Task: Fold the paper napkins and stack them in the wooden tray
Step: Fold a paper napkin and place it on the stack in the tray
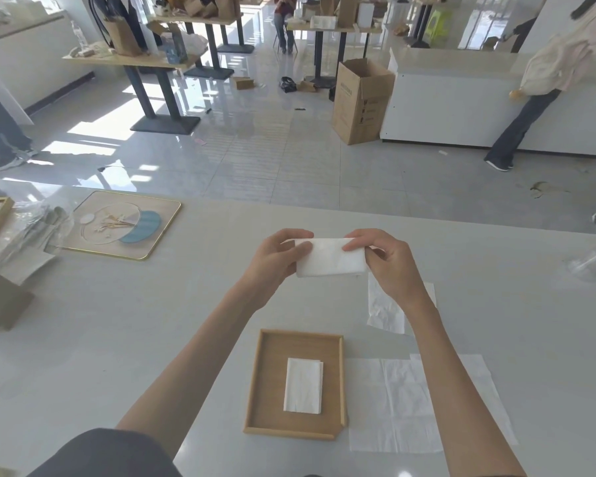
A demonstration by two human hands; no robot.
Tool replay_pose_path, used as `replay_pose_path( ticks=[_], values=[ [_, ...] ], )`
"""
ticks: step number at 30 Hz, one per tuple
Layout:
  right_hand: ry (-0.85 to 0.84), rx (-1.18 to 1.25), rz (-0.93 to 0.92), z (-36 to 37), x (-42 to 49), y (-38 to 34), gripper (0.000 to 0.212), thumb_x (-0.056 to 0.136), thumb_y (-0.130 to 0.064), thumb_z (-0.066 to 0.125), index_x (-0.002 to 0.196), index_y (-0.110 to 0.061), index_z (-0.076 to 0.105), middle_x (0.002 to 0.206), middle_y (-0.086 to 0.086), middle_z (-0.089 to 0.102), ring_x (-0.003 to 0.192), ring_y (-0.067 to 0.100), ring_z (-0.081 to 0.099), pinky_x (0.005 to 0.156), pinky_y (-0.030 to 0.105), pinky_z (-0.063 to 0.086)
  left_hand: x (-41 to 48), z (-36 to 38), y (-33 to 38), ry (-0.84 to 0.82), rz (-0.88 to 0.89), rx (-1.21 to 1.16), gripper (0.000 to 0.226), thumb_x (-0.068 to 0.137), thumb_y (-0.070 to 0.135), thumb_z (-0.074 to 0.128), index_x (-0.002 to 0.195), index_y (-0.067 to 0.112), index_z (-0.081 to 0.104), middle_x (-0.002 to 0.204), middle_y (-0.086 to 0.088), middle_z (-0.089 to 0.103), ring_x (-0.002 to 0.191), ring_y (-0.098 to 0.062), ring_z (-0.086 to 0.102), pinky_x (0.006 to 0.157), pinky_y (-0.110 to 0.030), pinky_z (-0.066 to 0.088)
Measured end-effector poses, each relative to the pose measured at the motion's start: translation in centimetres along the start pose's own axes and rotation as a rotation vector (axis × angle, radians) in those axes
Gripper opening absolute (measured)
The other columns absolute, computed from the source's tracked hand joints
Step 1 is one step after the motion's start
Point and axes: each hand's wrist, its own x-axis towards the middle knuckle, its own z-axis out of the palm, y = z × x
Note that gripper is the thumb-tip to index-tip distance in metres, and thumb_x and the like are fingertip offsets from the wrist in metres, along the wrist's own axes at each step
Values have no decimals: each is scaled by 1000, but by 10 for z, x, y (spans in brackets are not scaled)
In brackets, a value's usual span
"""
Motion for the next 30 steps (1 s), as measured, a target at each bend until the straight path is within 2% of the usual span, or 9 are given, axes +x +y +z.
replay_pose_path(
  ticks=[2,4,7,11,14,20,24,27,30],
  values=[
    [-8,23,58,0,0,2,38,96,8,48,97,-14,78,119,-2,71,115,5,63,88,22,51,1,0,0,24,13,19,15,98,9,63,113,9,66,97,-6,70,86,-18,66,74,-27,55],
    [4,217,203,0,-2,1,27,105,-12,49,115,-15,73,125,2,70,115,9,65,86,24,52,1,2,2,50,16,16,12,99,7,62,109,11,67,98,-7,70,84,-17,66,71,-25,54],
    [-11,390,395,3,-6,3,44,97,-49,50,130,-22,63,125,4,69,110,17,68,87,33,57,0,3,1,52,28,19,13,99,7,62,110,12,66,97,-7,70,83,-17,65,69,-24,54],
    [45,363,439,11,-13,6,26,99,-23,65,123,-13,67,106,1,75,99,21,70,86,35,59,-2,3,-3,47,45,95,18,97,6,63,115,9,65,83,2,70,76,-14,65,67,-23,53],
    [118,330,431,10,-12,7,21,97,-12,65,117,-10,70,100,2,76,93,20,68,86,37,56,-4,2,-6,14,36,152,24,96,5,65,119,11,64,97,-4,72,83,-18,68,74,-29,57],
    [-74,81,289,-2,-6,-8,15,95,-15,70,108,-20,77,101,2,79,89,7,71,81,21,51,-12,6,2,-174,-117,309,26,100,31,62,117,13,69,95,0,72,80,-12,68,69,-24,54],
    [-144,-9,202,-2,3,-22,18,99,-18,64,112,-21,76,109,-2,77,100,11,70,87,23,51,-15,16,-5,-233,-105,383,18,100,28,62,103,12,70,82,2,68,70,-11,62,61,-20,45],
    [-21,101,259,-1,2,-22,31,101,-37,59,127,-23,67,112,-1,75,100,10,69,89,27,54,-17,23,-8,-145,-88,293,16,102,26,59,104,11,65,83,1,70,70,-14,62,60,-23,45],
    [-57,314,402,-2,-9,-9,49,93,-48,61,133,-18,63,116,4,72,105,22,70,86,35,59,-19,24,-12,-82,-65,198,13,104,24,55,106,11,57,92,-6,73,76,-20,66,63,-27,50]
  ],
)
